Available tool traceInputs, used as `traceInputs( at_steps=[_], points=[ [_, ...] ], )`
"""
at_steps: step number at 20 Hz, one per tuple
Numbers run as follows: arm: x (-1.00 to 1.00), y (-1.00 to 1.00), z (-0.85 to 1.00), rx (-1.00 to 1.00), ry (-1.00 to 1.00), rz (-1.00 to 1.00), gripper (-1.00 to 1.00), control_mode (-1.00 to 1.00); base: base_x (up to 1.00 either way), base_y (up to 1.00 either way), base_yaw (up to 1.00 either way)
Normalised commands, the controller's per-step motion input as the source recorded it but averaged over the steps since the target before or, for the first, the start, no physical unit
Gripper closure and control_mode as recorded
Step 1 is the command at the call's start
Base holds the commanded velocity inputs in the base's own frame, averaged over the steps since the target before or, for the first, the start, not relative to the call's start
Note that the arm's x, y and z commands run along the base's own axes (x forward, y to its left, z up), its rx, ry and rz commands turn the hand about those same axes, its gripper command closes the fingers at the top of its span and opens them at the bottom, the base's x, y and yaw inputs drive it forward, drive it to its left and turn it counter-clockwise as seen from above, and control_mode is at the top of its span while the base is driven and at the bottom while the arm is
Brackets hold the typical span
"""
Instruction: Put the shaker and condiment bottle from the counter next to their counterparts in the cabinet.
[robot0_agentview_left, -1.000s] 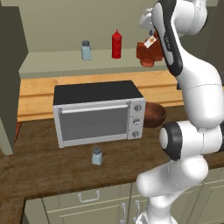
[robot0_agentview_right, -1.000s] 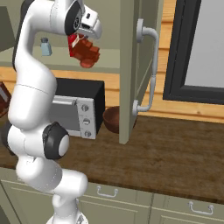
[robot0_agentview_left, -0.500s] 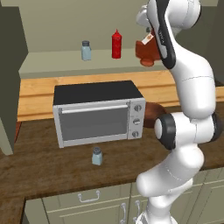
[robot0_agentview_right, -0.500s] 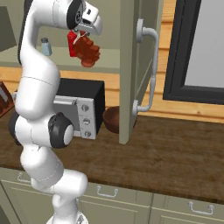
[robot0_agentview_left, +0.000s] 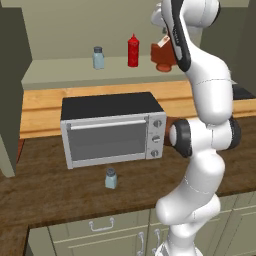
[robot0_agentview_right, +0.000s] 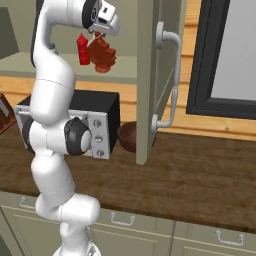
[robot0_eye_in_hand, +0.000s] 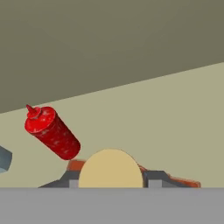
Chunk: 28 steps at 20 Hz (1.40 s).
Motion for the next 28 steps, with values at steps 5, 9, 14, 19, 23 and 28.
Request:
traceInputs(
  at_steps=[5,9,14,19,23,28],
  points=[
    [0.39,0.00,-0.11,0.00,0.00,0.00,1.00,-1.00,0.00,0.00,0.00],
    [0.35,0.00,-0.24,0.00,0.00,0.00,1.00,-1.00,0.00,0.00,0.00],
    [0.37,0.00,-0.35,0.00,0.00,0.00,1.00,-1.00,0.00,0.00,0.00],
    [0.38,0.00,-0.29,0.00,0.00,0.00,-1.00,-1.00,0.00,0.00,0.00],
    [0.34,0.00,-0.14,0.00,0.00,0.00,-1.00,-1.00,0.00,0.00,0.00],
    [0.29,0.00,-0.02,0.00,0.00,0.00,-1.00,-1.00,0.00,0.00,0.00]
  ],
)
